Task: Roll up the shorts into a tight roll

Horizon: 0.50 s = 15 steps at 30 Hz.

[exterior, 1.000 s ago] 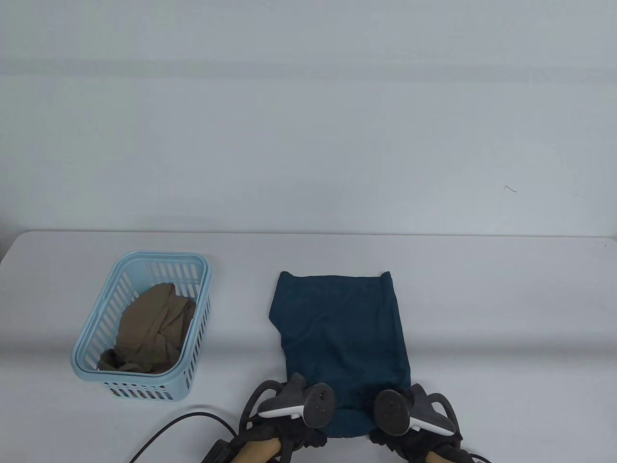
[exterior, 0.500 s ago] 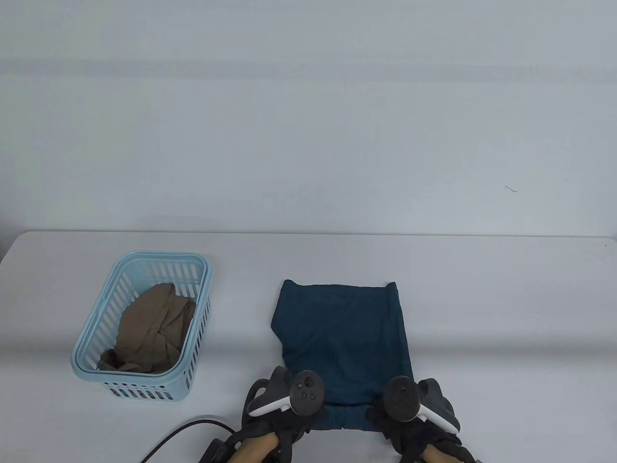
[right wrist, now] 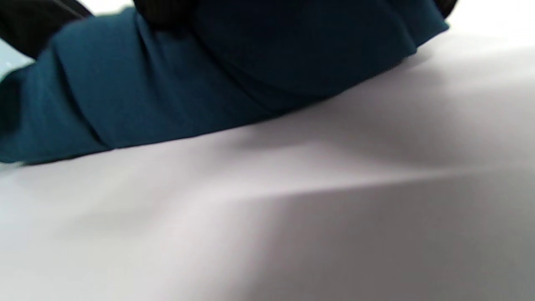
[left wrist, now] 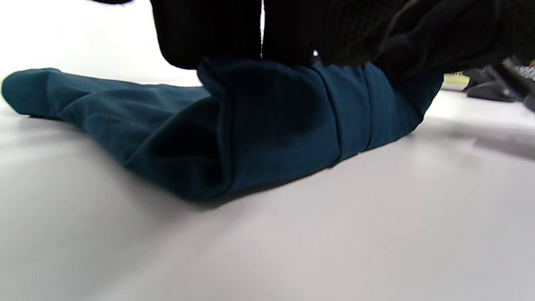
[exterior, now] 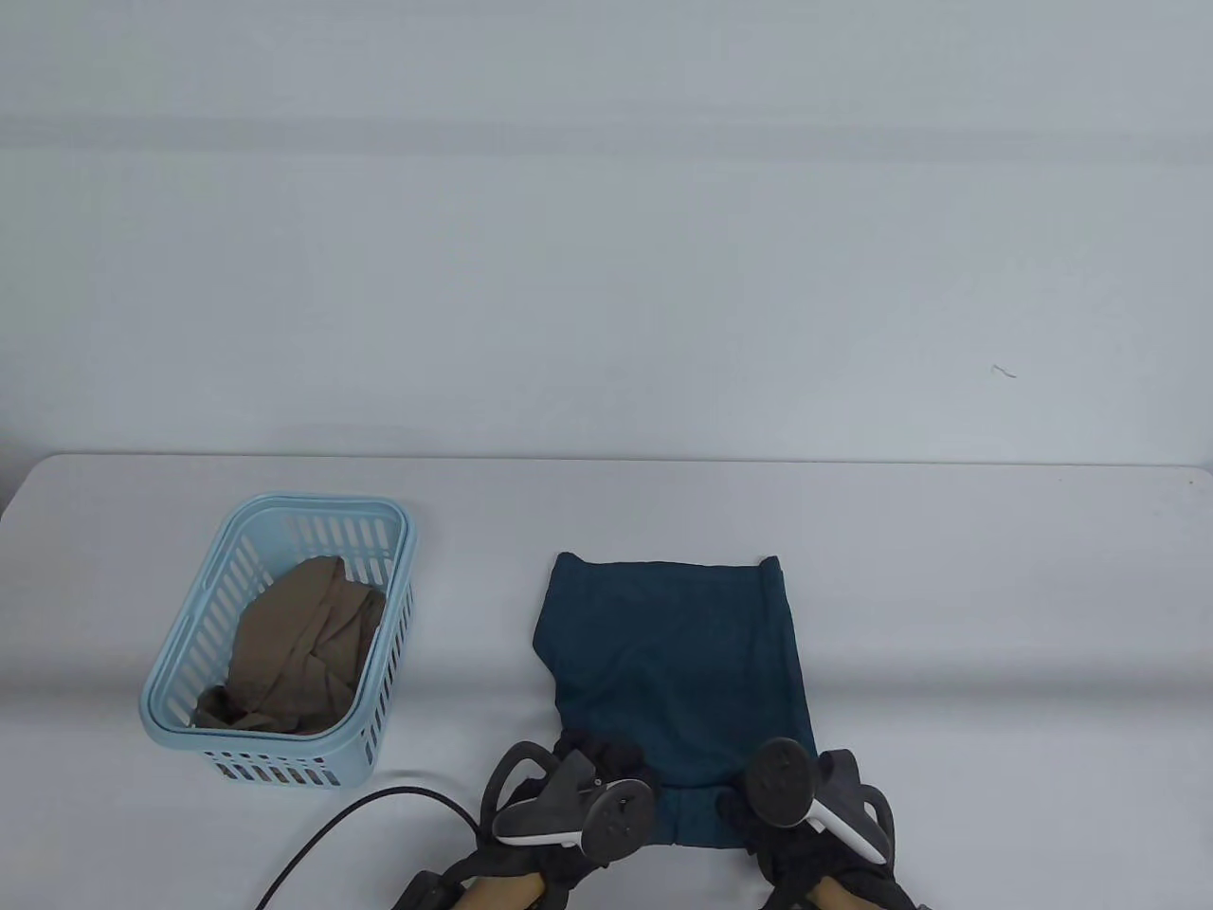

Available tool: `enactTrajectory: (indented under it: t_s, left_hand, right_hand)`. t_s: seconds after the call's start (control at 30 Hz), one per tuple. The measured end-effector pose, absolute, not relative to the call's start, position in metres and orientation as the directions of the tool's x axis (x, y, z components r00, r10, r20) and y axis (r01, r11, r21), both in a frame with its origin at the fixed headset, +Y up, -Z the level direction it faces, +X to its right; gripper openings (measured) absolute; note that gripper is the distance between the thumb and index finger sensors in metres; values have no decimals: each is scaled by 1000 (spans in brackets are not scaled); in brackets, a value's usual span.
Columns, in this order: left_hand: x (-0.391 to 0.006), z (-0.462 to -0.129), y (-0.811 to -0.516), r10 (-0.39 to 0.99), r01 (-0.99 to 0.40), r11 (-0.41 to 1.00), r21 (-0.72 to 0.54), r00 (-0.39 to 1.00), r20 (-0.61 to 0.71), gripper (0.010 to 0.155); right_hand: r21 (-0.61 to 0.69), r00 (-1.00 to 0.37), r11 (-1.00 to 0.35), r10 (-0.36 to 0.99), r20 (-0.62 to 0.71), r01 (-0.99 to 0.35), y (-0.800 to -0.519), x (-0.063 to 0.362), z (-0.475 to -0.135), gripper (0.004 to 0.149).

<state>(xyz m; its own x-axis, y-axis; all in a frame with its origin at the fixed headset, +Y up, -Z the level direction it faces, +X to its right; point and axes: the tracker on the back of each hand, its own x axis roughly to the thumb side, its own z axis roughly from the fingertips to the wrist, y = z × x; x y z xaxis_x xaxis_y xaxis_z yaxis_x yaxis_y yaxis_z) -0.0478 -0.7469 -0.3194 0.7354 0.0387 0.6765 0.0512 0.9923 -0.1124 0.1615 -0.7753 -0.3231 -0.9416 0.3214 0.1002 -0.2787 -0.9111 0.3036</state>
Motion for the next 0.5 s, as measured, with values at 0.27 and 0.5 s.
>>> enactTrajectory:
  t_s: [0.27,0.5]
  left_hand:
    - [-47,-323,-762,28,104,981,-164,761,649,73]
    - [-39,-322,-776,-11,160,972,-174,765,644,77]
  right_hand:
    - [268,-928,-957,200,314,-115,-765,164,-316,68]
    - [296,-936,-955,111,333,-8,-779,160,-318,70]
